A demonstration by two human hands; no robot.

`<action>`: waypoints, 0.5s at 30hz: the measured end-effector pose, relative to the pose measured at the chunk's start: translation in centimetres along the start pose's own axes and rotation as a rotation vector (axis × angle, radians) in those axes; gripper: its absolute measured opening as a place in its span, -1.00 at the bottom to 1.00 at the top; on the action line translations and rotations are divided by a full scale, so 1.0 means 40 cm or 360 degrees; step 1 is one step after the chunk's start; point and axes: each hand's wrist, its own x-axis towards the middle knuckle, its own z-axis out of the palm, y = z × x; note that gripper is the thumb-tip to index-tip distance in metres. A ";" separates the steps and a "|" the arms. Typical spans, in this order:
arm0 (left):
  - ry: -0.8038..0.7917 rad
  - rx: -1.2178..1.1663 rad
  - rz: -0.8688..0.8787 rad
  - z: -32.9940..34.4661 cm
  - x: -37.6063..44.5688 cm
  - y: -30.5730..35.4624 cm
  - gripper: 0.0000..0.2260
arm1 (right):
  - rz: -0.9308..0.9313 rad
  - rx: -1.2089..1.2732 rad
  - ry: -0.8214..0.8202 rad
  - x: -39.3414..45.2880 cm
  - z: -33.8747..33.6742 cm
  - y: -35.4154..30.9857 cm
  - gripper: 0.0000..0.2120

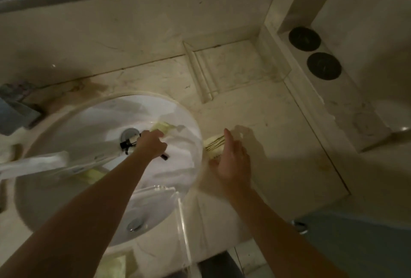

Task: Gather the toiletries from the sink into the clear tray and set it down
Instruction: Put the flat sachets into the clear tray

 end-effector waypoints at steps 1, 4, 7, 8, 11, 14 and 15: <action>-0.0013 0.0014 0.0012 0.007 0.027 -0.002 -0.60 | -0.0022 0.0115 0.0005 0.004 -0.001 -0.002 -0.24; -0.0204 0.0240 0.0102 0.026 0.076 0.006 -0.66 | -0.0064 0.0380 0.0035 0.012 -0.003 -0.010 -0.32; -0.0132 0.0461 0.0109 0.041 0.094 0.013 -0.68 | -0.0080 0.0513 0.0178 0.026 0.005 -0.020 -0.52; -0.0059 0.0468 0.0095 0.044 0.093 0.010 -0.68 | -0.0067 0.0568 0.0193 0.031 0.008 -0.023 -0.56; 0.0268 0.0200 0.0049 0.045 0.062 0.006 -0.75 | 0.0065 0.0858 0.0127 0.041 -0.005 -0.036 -0.73; 0.0445 -0.0141 -0.0052 0.020 0.016 0.020 -0.80 | 0.0229 0.1211 0.0002 0.048 -0.017 -0.053 -0.87; 0.0461 -0.0257 -0.0087 0.009 0.001 0.023 -0.78 | 0.0266 0.1312 -0.0012 0.048 -0.019 -0.062 -0.85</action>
